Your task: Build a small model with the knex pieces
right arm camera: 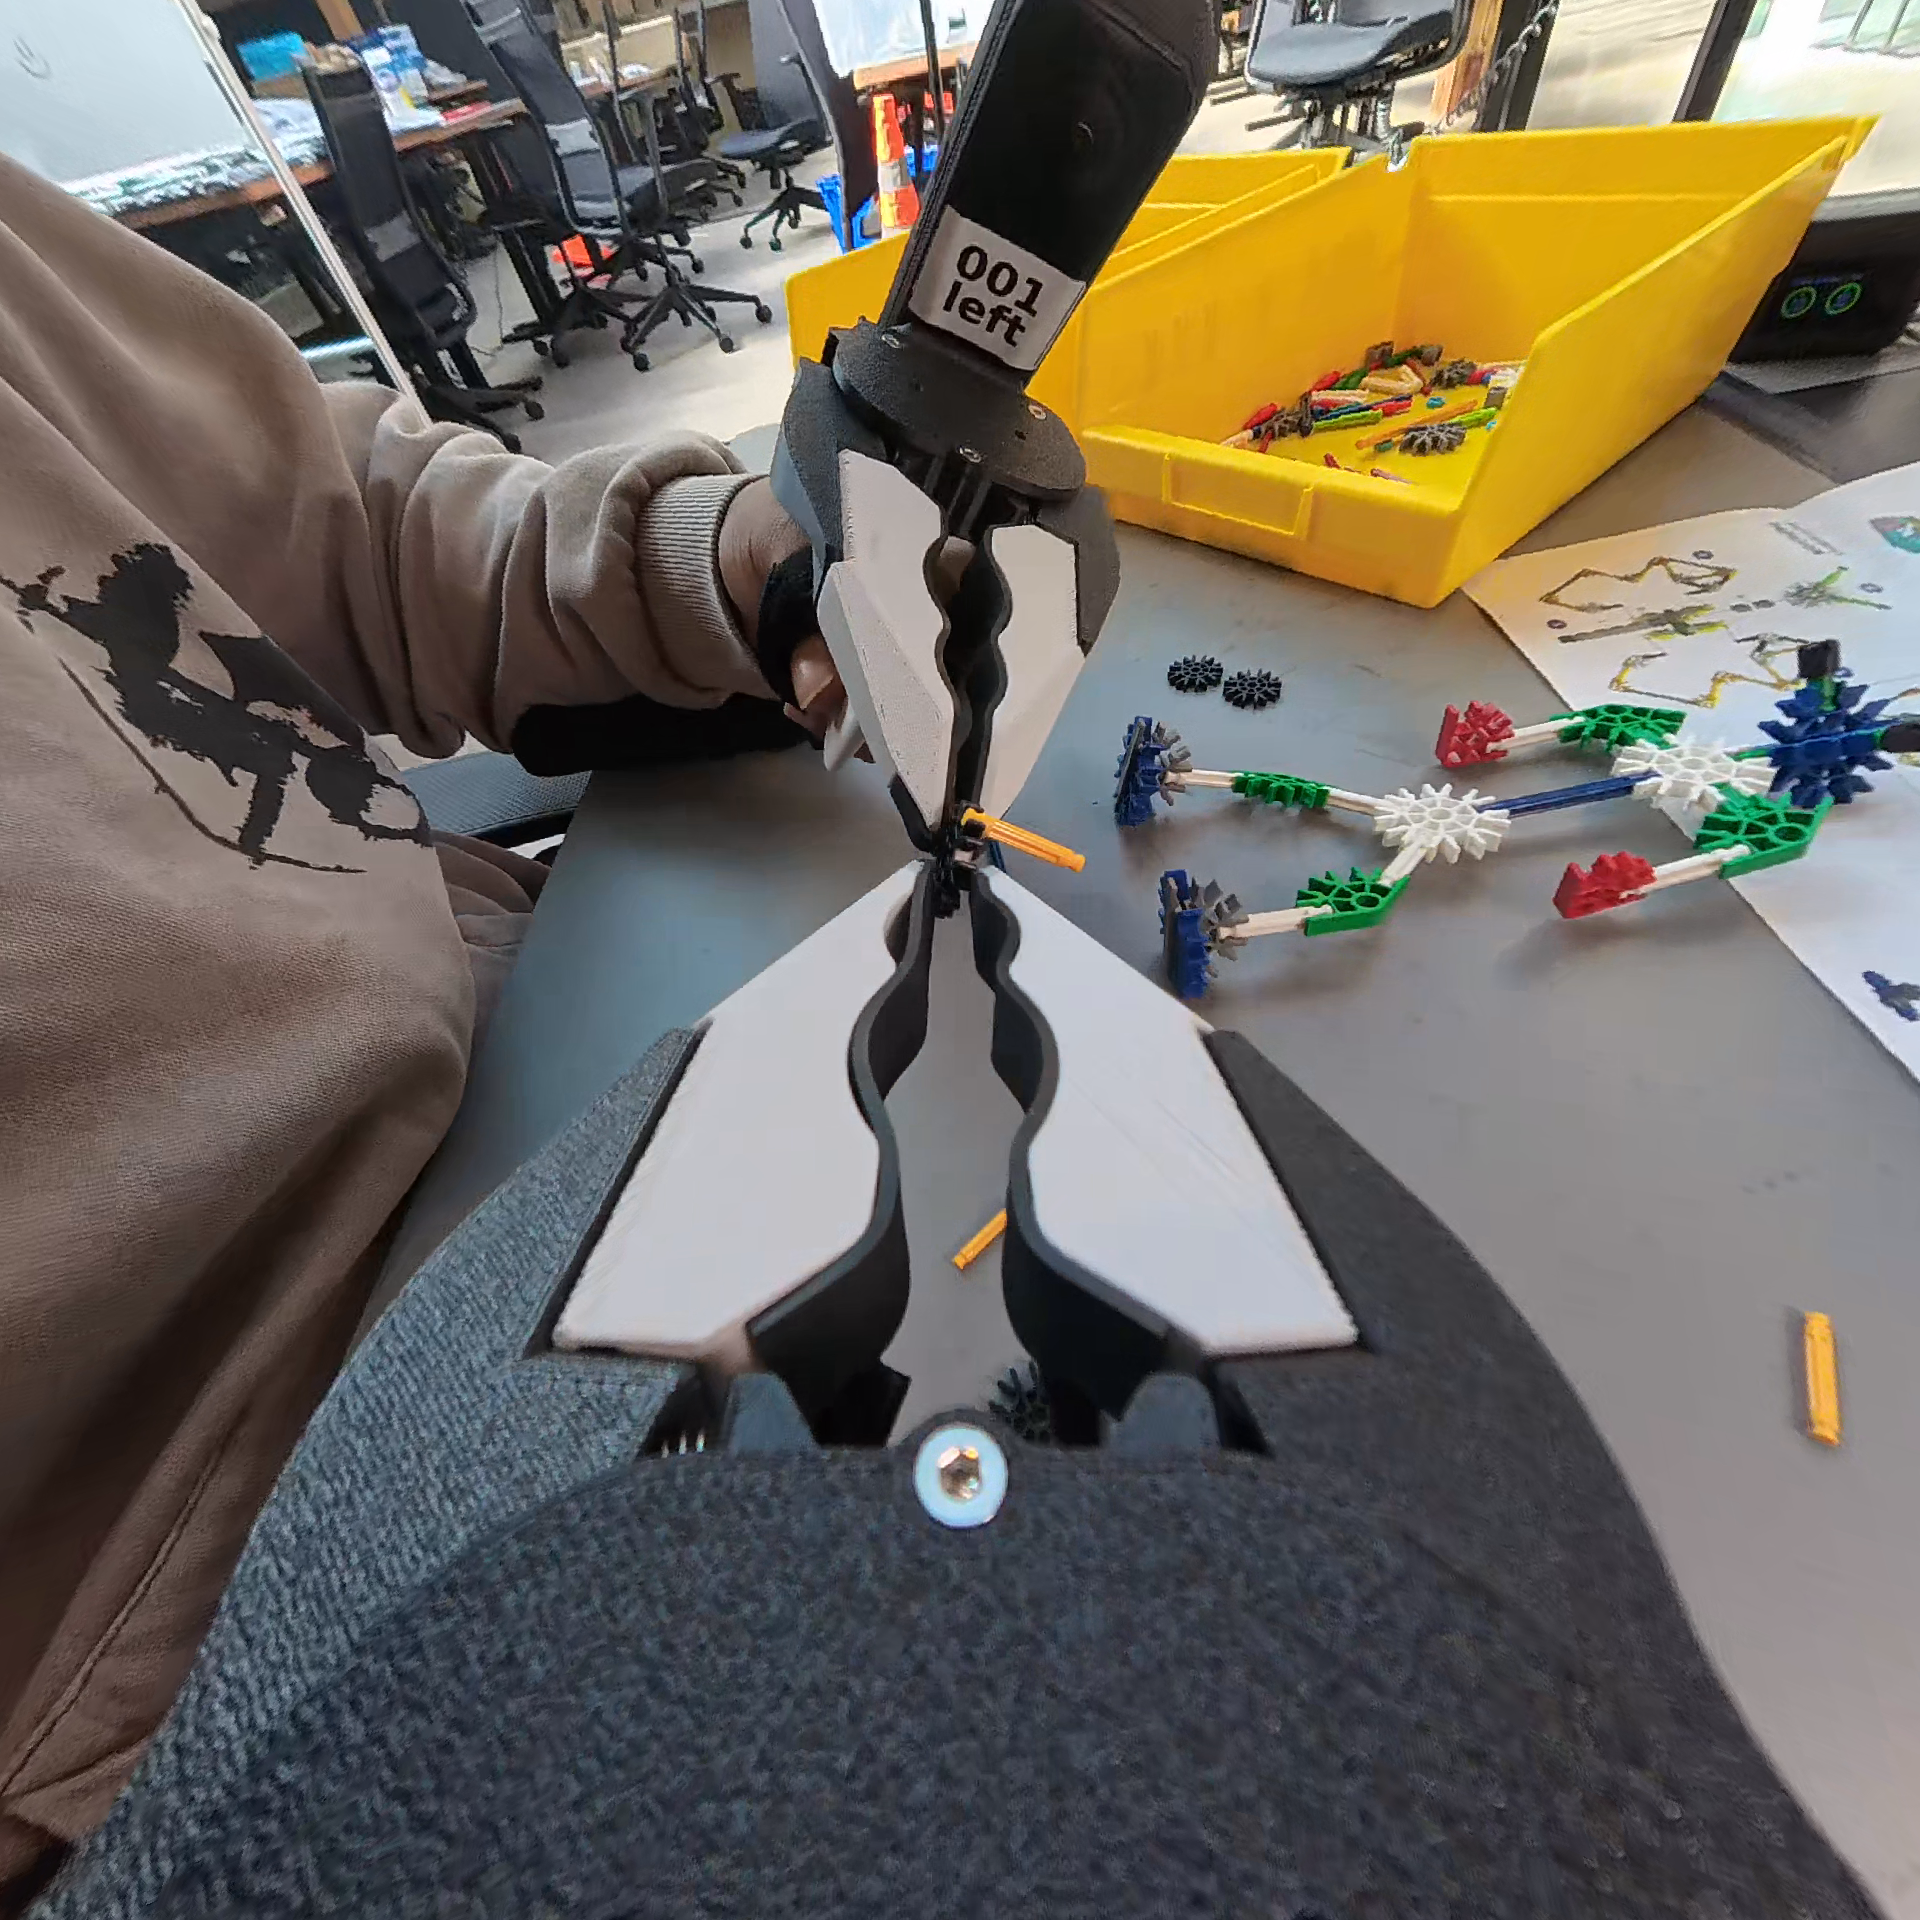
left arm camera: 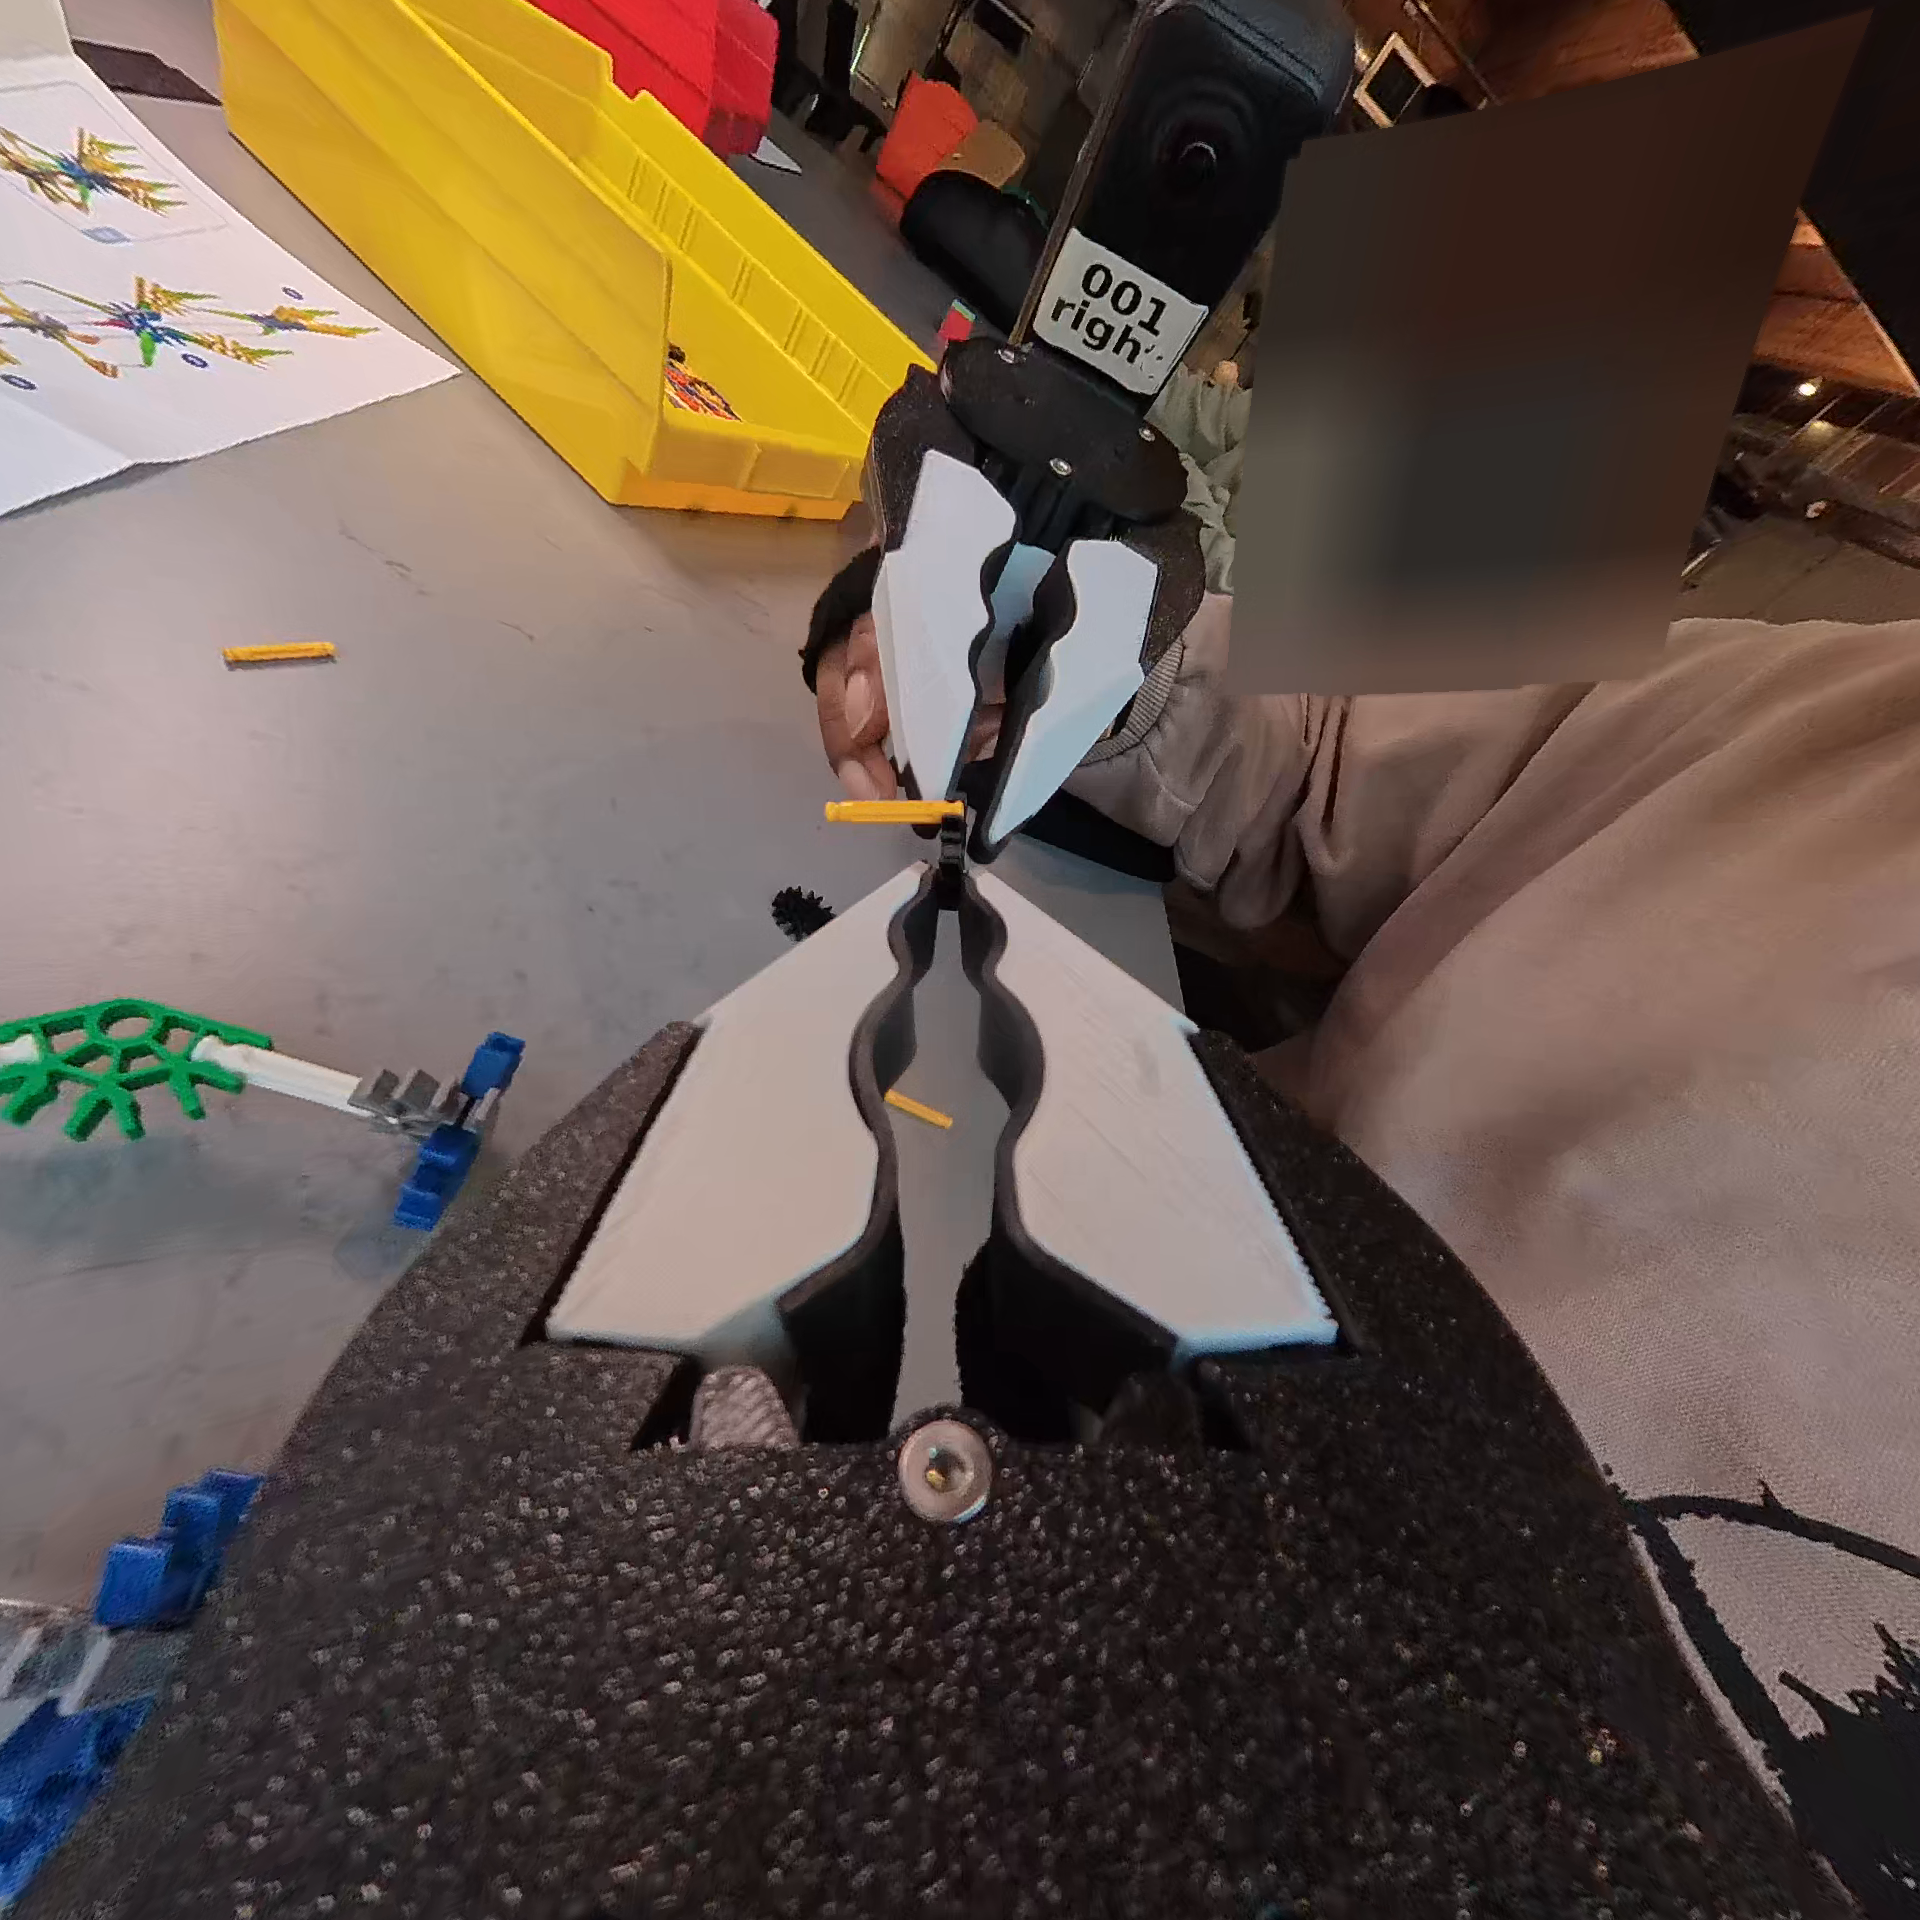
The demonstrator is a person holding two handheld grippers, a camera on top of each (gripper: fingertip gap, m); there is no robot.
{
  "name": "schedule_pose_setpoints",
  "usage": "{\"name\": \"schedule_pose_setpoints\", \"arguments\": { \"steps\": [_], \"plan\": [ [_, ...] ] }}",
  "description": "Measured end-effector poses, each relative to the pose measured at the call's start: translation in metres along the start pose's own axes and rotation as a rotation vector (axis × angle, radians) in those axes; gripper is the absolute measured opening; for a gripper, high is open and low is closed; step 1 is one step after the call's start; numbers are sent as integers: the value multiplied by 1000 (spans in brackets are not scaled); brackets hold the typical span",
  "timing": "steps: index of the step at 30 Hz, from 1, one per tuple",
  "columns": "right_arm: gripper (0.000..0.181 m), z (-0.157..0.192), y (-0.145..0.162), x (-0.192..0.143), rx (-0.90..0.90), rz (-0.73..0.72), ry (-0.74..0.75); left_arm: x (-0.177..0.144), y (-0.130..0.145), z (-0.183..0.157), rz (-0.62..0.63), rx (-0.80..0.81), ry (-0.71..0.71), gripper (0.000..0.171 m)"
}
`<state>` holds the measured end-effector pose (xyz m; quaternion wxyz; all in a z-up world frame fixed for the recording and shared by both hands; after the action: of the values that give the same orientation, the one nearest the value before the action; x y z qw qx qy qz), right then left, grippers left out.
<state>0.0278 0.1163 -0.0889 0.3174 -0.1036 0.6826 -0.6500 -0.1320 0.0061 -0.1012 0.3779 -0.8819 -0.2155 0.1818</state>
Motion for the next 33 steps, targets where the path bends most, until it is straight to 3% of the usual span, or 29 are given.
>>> {"name": "schedule_pose_setpoints", "arguments": {
  "steps": [4, 10, 17, 23, 26, 29, 33],
  "plan": [
    [4, -2, 6, 0, 57, -41, -20, 1, 4, 5, -24, -33, 26, 2],
    [2, -6, 6, -2, 156, -266, -19, -3, 3, 2, -189, -90, 119, 9],
    [2, -7, -2, -2, 241, -467, -28, -3, -2, -8, -259, -10, 90, 9],
    [2, -7, 1, 4, 236, -448, -23, -4, -6, -9, -271, 32, 71, 2],
    [3, -10, 5, 4, 226, -360, -31, -7, -6, -6, -216, 61, 26, 2],
    [10, -13, 9, 0, 112, -203, 5, -10, -7, -2, -93, 91, -37, 2],
    [11, -11, 0, -9, 1, -135, 26, -7, -2, 3, 90, 141, -154, 2]
  ]
}}
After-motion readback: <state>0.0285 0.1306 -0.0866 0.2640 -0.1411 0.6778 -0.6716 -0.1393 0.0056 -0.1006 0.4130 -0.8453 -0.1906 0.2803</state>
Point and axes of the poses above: each gripper's, where its closed fingertips meet, x out along the fingers, y out of its underside, z = x × y across the jaws, the point moved 10 cm from there along -x, back along the fingers, and after that the axes turned 7 degrees about -x, right-handed, at the moved point
